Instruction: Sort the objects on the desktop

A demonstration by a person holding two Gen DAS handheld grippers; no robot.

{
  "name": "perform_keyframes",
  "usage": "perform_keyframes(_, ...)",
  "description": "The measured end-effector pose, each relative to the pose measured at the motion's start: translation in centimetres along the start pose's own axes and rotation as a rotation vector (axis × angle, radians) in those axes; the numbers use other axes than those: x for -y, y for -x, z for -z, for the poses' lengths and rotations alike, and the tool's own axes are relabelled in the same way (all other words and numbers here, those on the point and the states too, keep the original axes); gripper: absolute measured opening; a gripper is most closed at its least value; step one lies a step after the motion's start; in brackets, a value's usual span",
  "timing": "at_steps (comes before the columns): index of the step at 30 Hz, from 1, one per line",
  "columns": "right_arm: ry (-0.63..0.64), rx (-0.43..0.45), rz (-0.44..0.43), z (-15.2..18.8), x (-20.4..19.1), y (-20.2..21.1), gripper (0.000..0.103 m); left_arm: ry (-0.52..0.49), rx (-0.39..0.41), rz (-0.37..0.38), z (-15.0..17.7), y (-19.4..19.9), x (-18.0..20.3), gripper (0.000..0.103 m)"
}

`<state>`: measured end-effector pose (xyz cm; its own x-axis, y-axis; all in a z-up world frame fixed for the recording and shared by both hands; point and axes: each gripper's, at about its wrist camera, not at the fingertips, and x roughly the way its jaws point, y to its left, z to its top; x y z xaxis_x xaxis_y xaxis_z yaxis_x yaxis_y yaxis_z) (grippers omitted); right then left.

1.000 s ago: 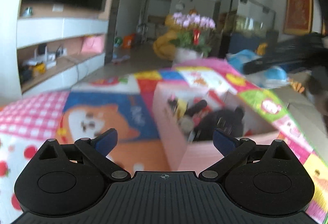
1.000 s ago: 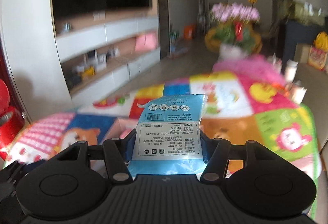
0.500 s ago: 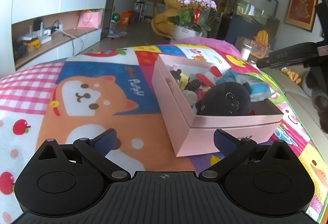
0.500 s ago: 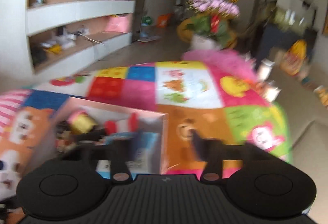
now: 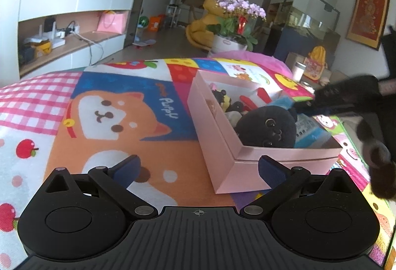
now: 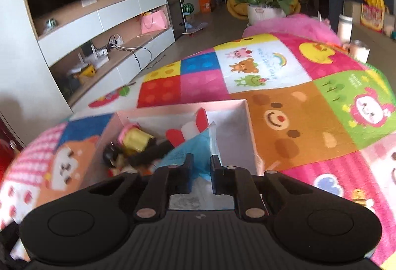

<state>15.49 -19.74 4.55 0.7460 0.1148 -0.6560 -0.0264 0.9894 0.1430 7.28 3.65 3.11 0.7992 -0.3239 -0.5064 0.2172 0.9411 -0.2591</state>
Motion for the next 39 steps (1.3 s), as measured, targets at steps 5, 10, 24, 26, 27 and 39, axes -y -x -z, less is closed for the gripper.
perform_keyframes(5, 0.140, 0.030, 0.046, 2.0, -0.9, 2.5, 0.024, -0.020, -0.011, -0.011, 0.2, -0.3, 0.3, 0.103)
perform_keyframes(10, 0.127, 0.068, 0.105, 2.8, -0.7, 2.8, 0.033, -0.061, -0.007, -0.043, 0.6, 0.0, 1.4, 0.103)
perform_keyframes(24, 0.225, 0.094, 0.086, 15.0, -2.0, 9.2, 0.103, -0.203, -0.045, -0.144, 5.3, 2.6, 5.7, 0.103)
perform_keyframes(26, 0.219, 0.057, 0.151, 15.8, -2.0, 8.1, 0.103, -0.220, -0.059, -0.167, 5.3, 2.2, 6.0, 0.103)
perform_keyframes(27, 0.218, 0.035, 0.178, 15.8, -1.9, 7.4, 0.103, -0.222, -0.073, -0.177, 5.3, 1.9, 6.1, 0.103)
perform_keyframes(39, 0.044, 0.026, 0.148, 15.3, 0.8, 5.2, 0.103, -0.169, -0.126, -0.229, 5.2, -0.2, 5.8, 0.103)
